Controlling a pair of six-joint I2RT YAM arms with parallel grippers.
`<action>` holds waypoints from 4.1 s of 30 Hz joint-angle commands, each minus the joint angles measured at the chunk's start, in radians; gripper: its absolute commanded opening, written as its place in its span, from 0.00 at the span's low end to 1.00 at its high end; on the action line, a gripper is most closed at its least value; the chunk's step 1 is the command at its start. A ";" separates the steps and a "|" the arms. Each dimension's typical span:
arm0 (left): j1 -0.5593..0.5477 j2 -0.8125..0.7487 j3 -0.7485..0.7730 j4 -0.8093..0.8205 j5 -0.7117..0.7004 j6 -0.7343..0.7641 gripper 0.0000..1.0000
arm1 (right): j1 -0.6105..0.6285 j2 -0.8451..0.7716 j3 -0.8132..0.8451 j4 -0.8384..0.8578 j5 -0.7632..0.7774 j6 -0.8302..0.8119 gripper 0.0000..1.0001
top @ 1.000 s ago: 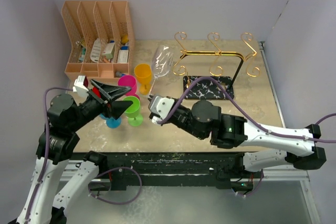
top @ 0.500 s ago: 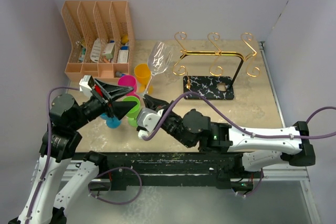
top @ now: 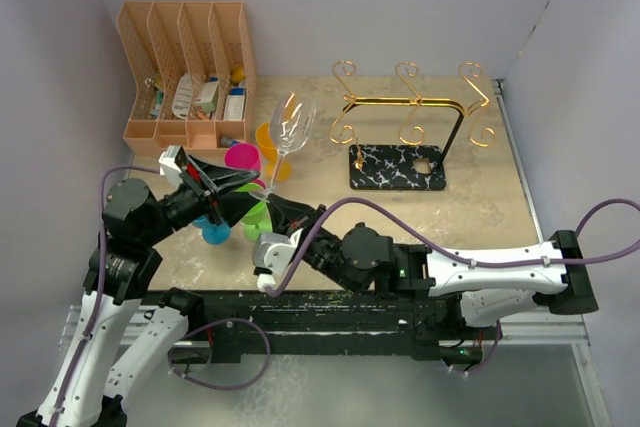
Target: Take the wine glass off the wine glass rack
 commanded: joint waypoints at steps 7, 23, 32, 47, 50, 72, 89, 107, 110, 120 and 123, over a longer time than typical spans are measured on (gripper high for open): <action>-0.004 -0.010 -0.044 0.146 0.021 -0.012 0.09 | 0.019 -0.003 -0.013 0.105 -0.004 -0.063 0.00; -0.003 -0.091 -0.214 0.344 -0.062 0.068 0.00 | 0.035 -0.193 0.078 -0.371 0.155 0.445 0.48; -0.003 -0.198 -0.191 0.191 -0.184 0.418 0.00 | 0.030 -0.240 0.312 -0.821 0.253 0.842 0.48; -0.003 -0.337 -0.076 -0.102 -0.270 0.721 0.00 | -0.343 -0.046 0.859 -1.087 -0.459 1.035 0.64; -0.003 -0.325 -0.054 -0.113 -0.269 0.736 0.00 | -0.369 0.001 0.894 -1.129 -0.560 1.037 0.65; -0.003 -0.309 -0.009 -0.084 -0.256 0.742 0.00 | -0.403 0.102 0.820 -1.187 -0.714 1.022 0.43; -0.003 -0.241 0.090 -0.265 -0.366 0.819 0.51 | -0.468 0.124 0.870 -1.231 -0.456 1.113 0.00; -0.003 -0.091 0.362 -0.551 -0.710 1.069 0.67 | -0.530 0.352 0.913 -1.395 -0.454 1.077 0.00; -0.003 -0.086 0.365 -0.545 -0.709 1.084 0.67 | -0.530 0.383 0.907 -1.404 -0.435 1.071 0.00; -0.004 -0.090 0.339 -0.535 -0.708 1.105 0.67 | -0.529 0.474 0.897 -1.433 -0.389 1.050 0.00; -0.003 -0.094 0.331 -0.535 -0.709 1.107 0.67 | -0.530 0.490 0.902 -1.436 -0.374 1.045 0.00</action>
